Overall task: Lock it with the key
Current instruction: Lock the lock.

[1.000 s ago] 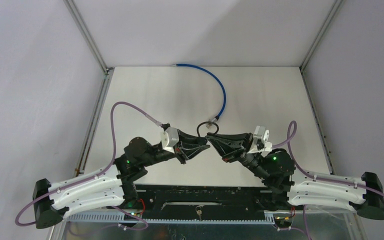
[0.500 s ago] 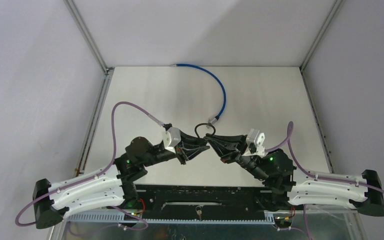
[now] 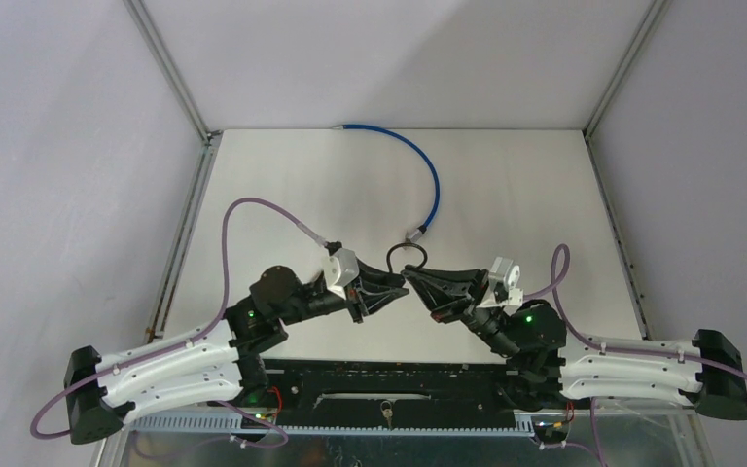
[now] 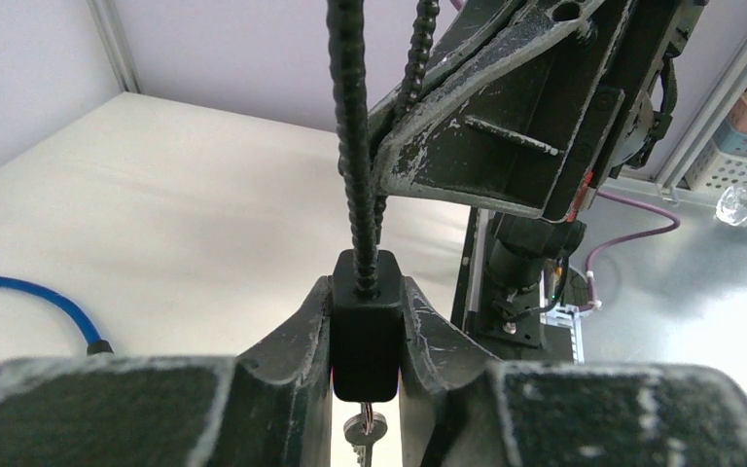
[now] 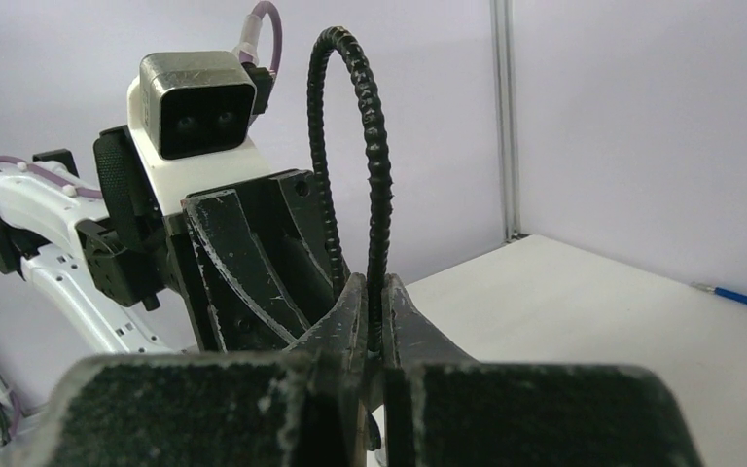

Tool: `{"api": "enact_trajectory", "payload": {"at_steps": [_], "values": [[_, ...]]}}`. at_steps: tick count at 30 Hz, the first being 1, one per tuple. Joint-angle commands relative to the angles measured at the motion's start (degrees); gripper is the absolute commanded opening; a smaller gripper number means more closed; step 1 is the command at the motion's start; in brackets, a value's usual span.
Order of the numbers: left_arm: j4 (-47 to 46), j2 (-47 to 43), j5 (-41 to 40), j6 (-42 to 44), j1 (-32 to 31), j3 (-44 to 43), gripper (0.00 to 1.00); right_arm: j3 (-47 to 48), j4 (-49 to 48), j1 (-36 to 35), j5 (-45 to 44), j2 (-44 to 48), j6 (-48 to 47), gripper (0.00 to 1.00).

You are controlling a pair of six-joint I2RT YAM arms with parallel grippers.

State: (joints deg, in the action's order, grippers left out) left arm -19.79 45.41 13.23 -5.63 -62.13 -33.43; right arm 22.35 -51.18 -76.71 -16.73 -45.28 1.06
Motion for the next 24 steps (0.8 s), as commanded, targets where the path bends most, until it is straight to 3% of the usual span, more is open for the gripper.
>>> {"api": "enact_trajectory", "payload": {"at_steps": [1,15,24], "values": [[-12.5,-0.6,-1.3,-1.6,-0.1,-1.8,0.0,-5.0,2.4,-1.5,2.5,-3.8,5.2,0.0],[-14.4,-0.3,-1.0,-2.2,-0.1,-1.8,0.0,-9.3,-4.2,-1.5,2.4,-7.4,9.8,0.0],[-14.3,-0.1,-1.8,-2.9,-0.1,-1.5,0.0,-3.0,7.7,-6.1,2.5,-7.5,-4.0,0.0]]}}
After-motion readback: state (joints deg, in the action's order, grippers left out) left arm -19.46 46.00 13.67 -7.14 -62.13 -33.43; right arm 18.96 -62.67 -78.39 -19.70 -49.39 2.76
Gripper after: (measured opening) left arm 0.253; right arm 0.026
